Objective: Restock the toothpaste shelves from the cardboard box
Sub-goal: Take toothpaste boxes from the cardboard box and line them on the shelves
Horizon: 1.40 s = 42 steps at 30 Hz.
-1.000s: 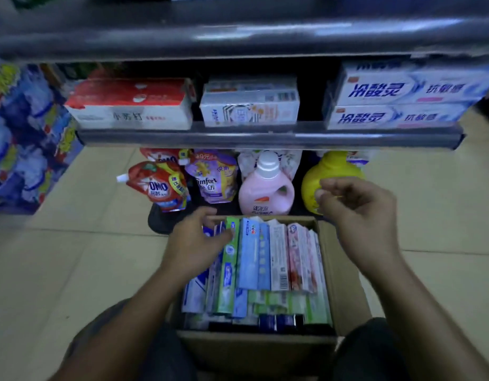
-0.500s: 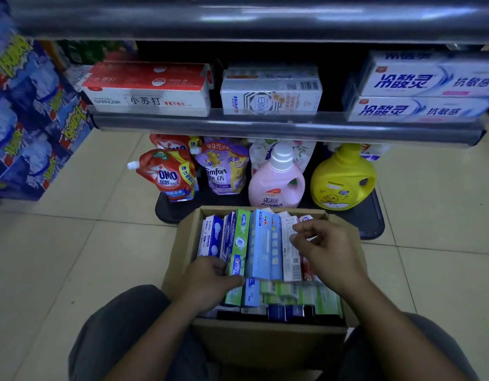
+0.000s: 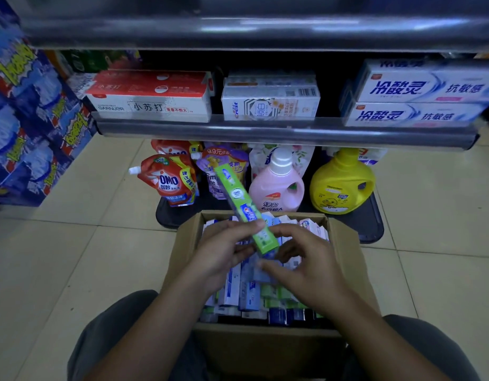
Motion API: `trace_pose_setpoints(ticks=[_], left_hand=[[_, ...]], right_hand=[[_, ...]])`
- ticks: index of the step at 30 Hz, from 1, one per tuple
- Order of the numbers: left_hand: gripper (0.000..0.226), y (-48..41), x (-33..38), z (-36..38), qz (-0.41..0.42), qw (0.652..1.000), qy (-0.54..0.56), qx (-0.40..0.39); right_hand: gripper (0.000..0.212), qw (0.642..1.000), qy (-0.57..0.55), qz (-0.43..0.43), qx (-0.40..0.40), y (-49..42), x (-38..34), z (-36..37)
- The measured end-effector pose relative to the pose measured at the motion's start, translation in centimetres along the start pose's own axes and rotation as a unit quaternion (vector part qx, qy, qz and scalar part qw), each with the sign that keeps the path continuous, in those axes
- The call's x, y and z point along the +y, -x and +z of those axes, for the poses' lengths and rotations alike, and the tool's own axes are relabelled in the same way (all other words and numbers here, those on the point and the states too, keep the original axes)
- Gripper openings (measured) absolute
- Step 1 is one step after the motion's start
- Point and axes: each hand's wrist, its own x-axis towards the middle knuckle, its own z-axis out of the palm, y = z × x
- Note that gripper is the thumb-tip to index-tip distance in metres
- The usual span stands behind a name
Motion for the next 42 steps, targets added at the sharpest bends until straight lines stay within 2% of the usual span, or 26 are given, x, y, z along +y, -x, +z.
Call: trace_pose_setpoints(ticks=[2, 4, 6, 8, 11, 14, 16, 18, 19, 22, 24, 26, 29, 34, 38, 42], left_hand=[[0.053, -0.3, 0.3, 1.1, 0.013, 1.0, -0.004, -0.013], [0.052, -0.5, 0.5, 2.0, 0.024, 1.0, 0.005, -0.015], [0.053, -0.8, 0.6, 3.0, 0.032, 0.999, 0.013, -0.027], [0.044, -1.1, 0.8, 4.1, 0.039, 0.998, -0.004, -0.041], [0.027, -1.9, 1.2, 4.4, 0.049, 0.997, -0.043, -0.041], [0.023, -3.1, 0.9, 2.6, 0.077, 0.99, -0.12, -0.003], [0.02, -4.2, 0.0, 0.0, 0.094, 0.971, -0.204, 0.08], [0.025, -5.3, -1.1, -2.9, 0.085, 0.938, -0.294, 0.161], [0.028, -5.7, -1.8, -4.3, 0.067, 0.923, -0.34, 0.166], [0.028, -5.6, -4.6, -6.5, -0.02, 0.884, -0.459, 0.088], [0.028, -5.1, -6.3, -6.9, -0.036, 0.847, -0.525, 0.069], [0.029, -4.7, -7.4, -6.6, -0.037, 0.828, -0.556, 0.061], [0.036, -4.1, -8.4, -6.1, -0.064, 0.835, -0.544, 0.048], [0.026, -3.2, -8.0, -6.3, -0.067, 0.886, -0.451, 0.083], [0.028, -2.6, -6.9, -5.7, -0.004, 0.928, -0.341, 0.153], [0.038, -1.3, -5.1, -4.3, 0.109, 0.964, -0.178, 0.165]], right_hand=[[0.041, 0.996, -0.034, 0.019, 0.077, -0.2, -0.3, -0.3], [0.042, 0.988, -0.064, 0.04, 0.133, -0.3, -0.4, -1.0], [0.039, 0.987, -0.058, 0.044, 0.141, -0.4, -0.7, -1.8], [0.039, 0.985, -0.072, 0.056, 0.147, -0.7, -0.7, -2.2], [0.035, 0.963, -0.142, 0.092, 0.212, -1.4, -0.2, -3.4], [0.034, 0.937, -0.218, 0.093, 0.255, -1.6, 0.7, -5.7], [0.032, 0.928, -0.234, 0.088, 0.275, -1.6, 1.3, -6.8], [0.03, 0.921, -0.249, 0.083, 0.289, -1.8, 1.7, -7.4], [0.029, 0.917, -0.259, 0.08, 0.294, -1.8, 1.8, -7.5], [0.03, 0.912, -0.275, 0.072, 0.295, -1.9, 2.1, -7.5], [0.029, 0.913, -0.282, 0.072, 0.286, -2.0, 2.2, -7.3], [0.028, 0.914, -0.288, 0.073, 0.277, -2.1, 2.2, -7.1], [0.028, 0.917, -0.289, 0.072, 0.264, -2.3, 2.3, -6.9], [0.028, 0.921, -0.297, 0.085, 0.237, -2.5, 2.7, -6.8], [0.028, 0.917, -0.317, 0.093, 0.225, -2.8, 2.9, -6.8], [0.027, 0.908, -0.345, 0.095, 0.218, -3.2, 2.5, -7.2]])
